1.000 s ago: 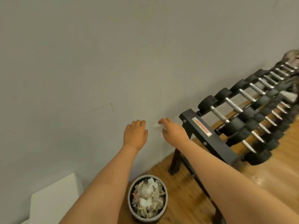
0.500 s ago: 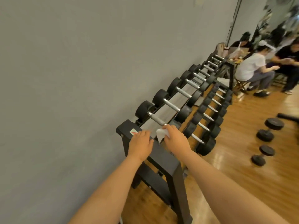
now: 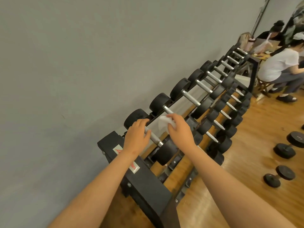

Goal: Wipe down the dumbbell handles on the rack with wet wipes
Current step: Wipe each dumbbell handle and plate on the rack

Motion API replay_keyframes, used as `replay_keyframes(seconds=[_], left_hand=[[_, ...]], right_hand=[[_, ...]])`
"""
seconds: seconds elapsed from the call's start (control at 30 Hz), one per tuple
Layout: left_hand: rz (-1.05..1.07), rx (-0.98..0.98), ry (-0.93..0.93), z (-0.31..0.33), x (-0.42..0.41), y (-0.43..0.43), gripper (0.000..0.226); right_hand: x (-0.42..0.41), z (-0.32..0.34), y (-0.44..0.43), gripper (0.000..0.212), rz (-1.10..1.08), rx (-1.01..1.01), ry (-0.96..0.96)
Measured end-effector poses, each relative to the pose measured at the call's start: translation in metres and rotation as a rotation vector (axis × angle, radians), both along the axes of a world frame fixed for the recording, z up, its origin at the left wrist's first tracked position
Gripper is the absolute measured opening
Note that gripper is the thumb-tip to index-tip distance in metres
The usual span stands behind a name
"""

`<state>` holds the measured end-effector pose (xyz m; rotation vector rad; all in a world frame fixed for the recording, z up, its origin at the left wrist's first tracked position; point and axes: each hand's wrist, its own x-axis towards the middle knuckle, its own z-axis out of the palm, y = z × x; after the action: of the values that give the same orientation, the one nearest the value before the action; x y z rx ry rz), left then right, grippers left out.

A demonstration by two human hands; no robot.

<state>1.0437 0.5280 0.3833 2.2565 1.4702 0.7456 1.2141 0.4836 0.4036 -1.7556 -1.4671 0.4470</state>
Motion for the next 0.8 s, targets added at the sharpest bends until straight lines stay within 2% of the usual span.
replay_keyframes(seconds=[0.2,0.37,0.43,0.5,0.6,0.7,0.8], left_hand=[[0.085,-0.087,-0.140,0.002,0.035,0.022,0.044],[0.185,-0.320,-0.474,0.007,0.088,0.032,0.045],[0.274,-0.337,-0.619,0.010,0.119,0.038,0.037],[0.390,-0.302,-0.697,0.016,0.148,0.044,0.025],[0.496,-0.239,-0.688,0.025,0.171,0.049,0.009],[0.491,-0.259,-0.745,0.030,0.177,0.045,0.012],[0.488,-0.311,-0.849,0.034,0.181,0.042,0.024]], right_hand=[[0.027,-0.010,0.054,0.029,0.143,0.015,0.207],[0.070,-0.017,0.090,0.024,0.442,-0.022,0.473],[0.093,-0.016,0.102,0.025,0.553,-0.089,0.564],[0.116,-0.011,0.114,0.026,0.625,-0.121,0.578],[0.148,-0.002,0.130,0.023,0.619,-0.135,0.597],[0.167,0.009,0.141,0.024,0.570,-0.156,0.655],[0.172,0.018,0.149,0.022,0.588,-0.189,0.753]])
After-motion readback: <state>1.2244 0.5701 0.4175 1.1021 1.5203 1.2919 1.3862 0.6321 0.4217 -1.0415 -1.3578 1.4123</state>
